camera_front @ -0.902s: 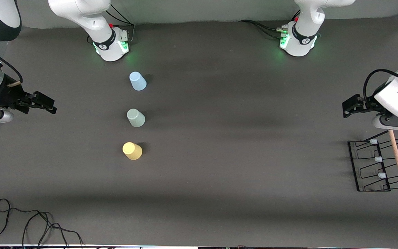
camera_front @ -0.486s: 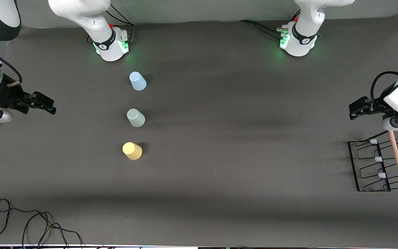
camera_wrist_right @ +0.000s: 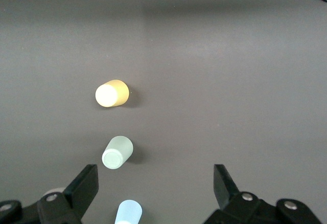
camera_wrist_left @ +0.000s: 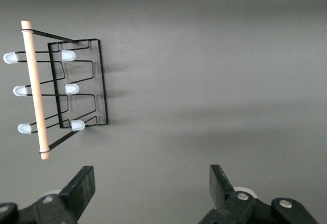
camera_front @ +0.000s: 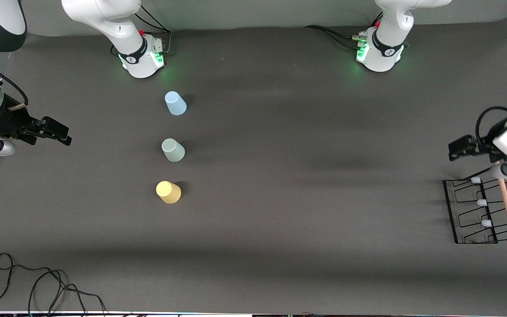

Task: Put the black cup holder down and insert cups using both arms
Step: 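Reach the left gripper down to the wooden handle of the black rack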

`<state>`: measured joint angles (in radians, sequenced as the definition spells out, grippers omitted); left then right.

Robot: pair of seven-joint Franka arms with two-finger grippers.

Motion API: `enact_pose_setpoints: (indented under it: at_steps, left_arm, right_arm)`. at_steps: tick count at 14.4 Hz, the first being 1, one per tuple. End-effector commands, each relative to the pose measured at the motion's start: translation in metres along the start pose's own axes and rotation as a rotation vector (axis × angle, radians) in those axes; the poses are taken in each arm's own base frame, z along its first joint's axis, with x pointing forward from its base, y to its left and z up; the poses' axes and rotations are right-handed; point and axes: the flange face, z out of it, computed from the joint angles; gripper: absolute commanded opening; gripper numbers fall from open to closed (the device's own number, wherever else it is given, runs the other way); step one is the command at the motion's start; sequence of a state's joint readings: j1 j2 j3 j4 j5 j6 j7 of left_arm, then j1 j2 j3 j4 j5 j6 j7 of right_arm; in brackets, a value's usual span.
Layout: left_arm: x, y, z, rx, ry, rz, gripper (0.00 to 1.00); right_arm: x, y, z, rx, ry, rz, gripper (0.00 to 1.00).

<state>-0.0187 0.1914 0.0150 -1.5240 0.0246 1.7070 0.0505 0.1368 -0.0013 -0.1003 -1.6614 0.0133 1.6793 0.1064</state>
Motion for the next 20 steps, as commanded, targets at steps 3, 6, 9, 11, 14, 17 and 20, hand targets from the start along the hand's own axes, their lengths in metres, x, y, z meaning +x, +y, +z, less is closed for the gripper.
enact_pose_setpoints:
  at_steps: [3,6,9,11,14,17,20]
  left_arm:
    - [0.056,-0.056,0.056,0.01,-0.038,0.004,1.0]
    - [0.068,-0.111,0.084,0.033,0.032,-0.003,1.0]
    - [0.07,-0.148,0.115,0.041,0.031,-0.026,1.0]
    - [0.068,-0.174,0.144,0.03,0.0,-0.01,0.99]
    - [0.067,-0.193,0.167,0.022,0.001,-0.015,0.99]
    - [0.066,-0.209,0.185,0.032,0.007,0.005,0.86]
    - [0.062,-0.217,0.195,0.028,-0.004,0.026,0.63]
  right_arm:
    - [-0.002,-0.002,-0.005,-0.007,0.011,0.017,1.0]
    - [-0.001,-0.001,-0.005,-0.007,0.011,0.017,1.0]
    - [-0.001,0.0,-0.004,-0.007,0.009,0.02,1.0]
    - [-0.001,0.0,-0.004,-0.007,0.009,0.02,1.0]
    - [-0.002,0.0,-0.004,-0.007,0.008,0.02,1.0]
    - [-0.002,0.002,-0.005,-0.007,0.009,0.023,1.0]
    - [-0.005,0.002,-0.006,-0.007,0.002,0.023,1.0]
